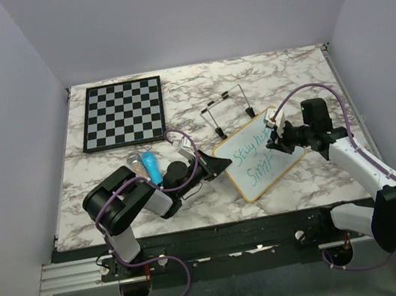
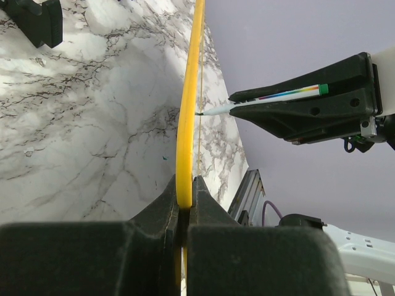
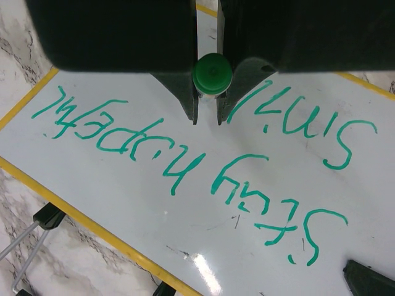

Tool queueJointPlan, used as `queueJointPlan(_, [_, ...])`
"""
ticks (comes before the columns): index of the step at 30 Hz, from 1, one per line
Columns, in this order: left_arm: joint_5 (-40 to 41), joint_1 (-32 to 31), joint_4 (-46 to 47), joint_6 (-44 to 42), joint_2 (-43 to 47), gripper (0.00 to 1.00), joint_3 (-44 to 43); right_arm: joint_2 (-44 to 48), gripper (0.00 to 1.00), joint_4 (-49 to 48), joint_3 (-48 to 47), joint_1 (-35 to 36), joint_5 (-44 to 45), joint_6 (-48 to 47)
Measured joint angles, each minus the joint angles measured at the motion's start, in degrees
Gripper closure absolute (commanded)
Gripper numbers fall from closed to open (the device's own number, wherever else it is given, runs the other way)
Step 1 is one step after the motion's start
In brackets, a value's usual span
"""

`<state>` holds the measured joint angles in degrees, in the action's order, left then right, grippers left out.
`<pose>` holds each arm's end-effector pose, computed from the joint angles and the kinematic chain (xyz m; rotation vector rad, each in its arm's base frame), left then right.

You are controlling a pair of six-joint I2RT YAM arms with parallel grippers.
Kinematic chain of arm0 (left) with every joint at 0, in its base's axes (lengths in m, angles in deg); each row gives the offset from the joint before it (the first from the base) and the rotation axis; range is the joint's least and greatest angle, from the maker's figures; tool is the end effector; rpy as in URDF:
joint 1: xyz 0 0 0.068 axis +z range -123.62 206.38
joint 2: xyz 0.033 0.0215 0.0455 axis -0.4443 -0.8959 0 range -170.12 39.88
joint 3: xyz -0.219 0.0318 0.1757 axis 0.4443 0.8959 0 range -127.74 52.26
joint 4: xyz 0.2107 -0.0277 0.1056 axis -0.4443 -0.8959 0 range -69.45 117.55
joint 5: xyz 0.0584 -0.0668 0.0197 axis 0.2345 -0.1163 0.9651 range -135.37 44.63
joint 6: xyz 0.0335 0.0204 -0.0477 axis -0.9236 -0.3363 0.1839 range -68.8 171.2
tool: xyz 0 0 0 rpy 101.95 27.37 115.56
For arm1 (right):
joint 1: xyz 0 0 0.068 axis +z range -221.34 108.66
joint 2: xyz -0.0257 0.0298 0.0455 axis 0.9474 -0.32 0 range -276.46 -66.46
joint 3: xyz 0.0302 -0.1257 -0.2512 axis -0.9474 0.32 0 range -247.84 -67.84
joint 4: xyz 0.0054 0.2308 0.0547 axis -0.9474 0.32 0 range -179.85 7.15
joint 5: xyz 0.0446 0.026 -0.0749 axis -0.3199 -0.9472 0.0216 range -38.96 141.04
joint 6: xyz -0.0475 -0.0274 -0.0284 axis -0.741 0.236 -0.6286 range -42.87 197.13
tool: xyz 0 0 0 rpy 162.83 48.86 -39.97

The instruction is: Write a sentence on the whiteboard

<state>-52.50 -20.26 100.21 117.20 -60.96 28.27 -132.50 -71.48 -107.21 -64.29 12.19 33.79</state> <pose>0.2016 -0.2218 0.1742 -0.2117 1.8953 -1.5383 0.2041 0.0545 0.2411 -1.2080 1.8254 0.4468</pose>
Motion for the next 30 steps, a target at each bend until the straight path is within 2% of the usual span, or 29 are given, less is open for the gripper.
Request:
queueJointPlan(12, [0.0,0.0,-0.02,0.0,0.0,1.0,0.0,-0.35,1.0,3.54,0.0,-0.04,-4.46,-3.67])
queueJointPlan(30, [0.0,0.0,-0.04,-0.09,0.0,1.0,0.02,-0.24,0.99,9.88,0.0,-0.04,-3.87,-7.17])
